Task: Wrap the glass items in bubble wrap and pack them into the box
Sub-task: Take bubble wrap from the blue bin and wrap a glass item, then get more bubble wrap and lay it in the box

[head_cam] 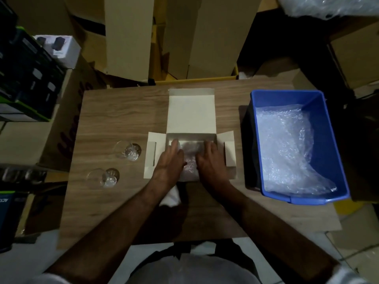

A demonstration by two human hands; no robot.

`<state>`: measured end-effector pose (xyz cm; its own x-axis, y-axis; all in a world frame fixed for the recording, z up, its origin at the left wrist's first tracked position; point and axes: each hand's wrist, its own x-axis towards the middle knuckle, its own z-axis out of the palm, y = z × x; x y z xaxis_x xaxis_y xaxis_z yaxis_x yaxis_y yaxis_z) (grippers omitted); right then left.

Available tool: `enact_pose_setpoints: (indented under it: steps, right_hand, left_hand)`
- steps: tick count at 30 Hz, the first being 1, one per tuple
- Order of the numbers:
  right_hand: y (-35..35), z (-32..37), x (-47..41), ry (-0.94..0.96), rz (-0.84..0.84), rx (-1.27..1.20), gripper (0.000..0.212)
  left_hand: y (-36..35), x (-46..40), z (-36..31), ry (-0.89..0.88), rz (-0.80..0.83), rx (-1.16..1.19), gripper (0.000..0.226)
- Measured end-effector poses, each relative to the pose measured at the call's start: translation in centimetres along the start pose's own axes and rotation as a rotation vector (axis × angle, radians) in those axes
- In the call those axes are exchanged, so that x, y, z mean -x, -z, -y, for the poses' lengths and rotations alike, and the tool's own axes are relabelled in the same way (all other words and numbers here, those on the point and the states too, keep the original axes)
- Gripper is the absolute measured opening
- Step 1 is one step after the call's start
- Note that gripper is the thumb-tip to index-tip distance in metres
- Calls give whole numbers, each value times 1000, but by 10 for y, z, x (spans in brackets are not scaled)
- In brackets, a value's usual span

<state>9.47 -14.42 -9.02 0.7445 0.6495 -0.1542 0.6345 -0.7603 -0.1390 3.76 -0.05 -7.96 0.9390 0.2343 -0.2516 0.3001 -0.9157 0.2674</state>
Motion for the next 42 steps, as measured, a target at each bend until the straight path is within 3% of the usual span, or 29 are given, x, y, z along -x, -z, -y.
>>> enact_pose_setpoints:
  steps: [2,5,8,16,23,27,34,38,42]
  right_hand:
    - [-5,0,5,68,-29,10,24]
    - [-4,-3,0,77,197,-124,38]
    - [-9,-9,-13,97,289,-134,45]
    - [-25,-7,-15,63,250,-96,46]
    - [-21,-8,-19,138,300,-25,55]
    - [-6,-12,-9,173,221,1,70]
    - [50,-45,45,158,-165,-223,66]
    - [69,-85,74,-9,-319,-292,63]
    - [67,-135,104,-209,-390,-258,54]
  left_hand:
    - [-4,0,6,-73,47,-91,52]
    - [-6,-5,10,-125,129,-266,60]
    - [-7,-11,9,-184,172,-529,64]
    - [-17,-6,-4,-100,255,-746,53]
    - [-17,-6,0,-81,261,-564,60]
    - [-9,-1,5,-146,176,-434,95]
    - [4,16,-21,-217,-99,-151,69]
    - [2,11,-69,-264,-227,-46,52]
    - [2,4,-132,-333,-303,22,52]
